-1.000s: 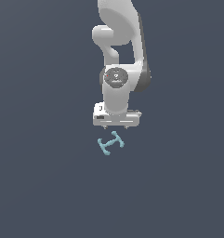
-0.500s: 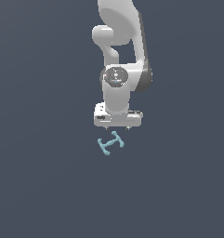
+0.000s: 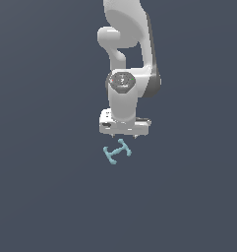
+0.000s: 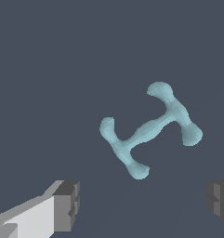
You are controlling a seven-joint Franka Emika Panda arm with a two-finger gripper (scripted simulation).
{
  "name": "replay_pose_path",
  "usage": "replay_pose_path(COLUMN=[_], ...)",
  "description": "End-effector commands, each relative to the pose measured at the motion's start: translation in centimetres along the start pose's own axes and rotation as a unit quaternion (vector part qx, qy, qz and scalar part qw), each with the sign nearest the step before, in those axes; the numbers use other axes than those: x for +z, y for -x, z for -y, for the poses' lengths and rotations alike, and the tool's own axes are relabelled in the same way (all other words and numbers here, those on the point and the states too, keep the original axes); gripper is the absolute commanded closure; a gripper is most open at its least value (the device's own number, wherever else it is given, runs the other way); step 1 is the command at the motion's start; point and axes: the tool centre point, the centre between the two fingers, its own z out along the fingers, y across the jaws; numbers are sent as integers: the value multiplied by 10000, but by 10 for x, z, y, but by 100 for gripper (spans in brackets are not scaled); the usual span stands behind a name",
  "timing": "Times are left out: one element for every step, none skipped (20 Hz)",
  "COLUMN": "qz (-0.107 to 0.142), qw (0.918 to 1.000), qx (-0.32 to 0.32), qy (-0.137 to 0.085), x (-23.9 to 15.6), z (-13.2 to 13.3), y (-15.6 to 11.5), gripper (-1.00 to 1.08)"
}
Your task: Pick up the object and move it to a goal position.
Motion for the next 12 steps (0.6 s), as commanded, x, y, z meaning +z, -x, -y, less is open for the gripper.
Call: replay_pose_path(qz=[-7, -10, -15, -20, -25, -31, -37, -44, -51, -60, -68, -78], qw=[9999, 9998, 9996, 9994, 9990, 9985, 9979, 9971, 9962, 9950, 9936, 9919], qx=[133, 202, 277, 359, 447, 543, 646, 756, 873, 997, 1128, 1266], qy=[1, 2, 2, 3, 3, 4, 5, 6, 7, 9, 10, 12], x=[2, 3, 4, 5, 6, 8, 9, 11, 12, 14, 16, 18], z=[-1, -1, -1, -2, -2, -3, -3, -4, -5, -5, -6, -7], y=[-1, -1, -2, -2, -2, -3, -4, -4, -5, -6, -6, -7], gripper=[-92, -92, -92, -92, -92, -92, -92, -92, -92, -92, -92, -92])
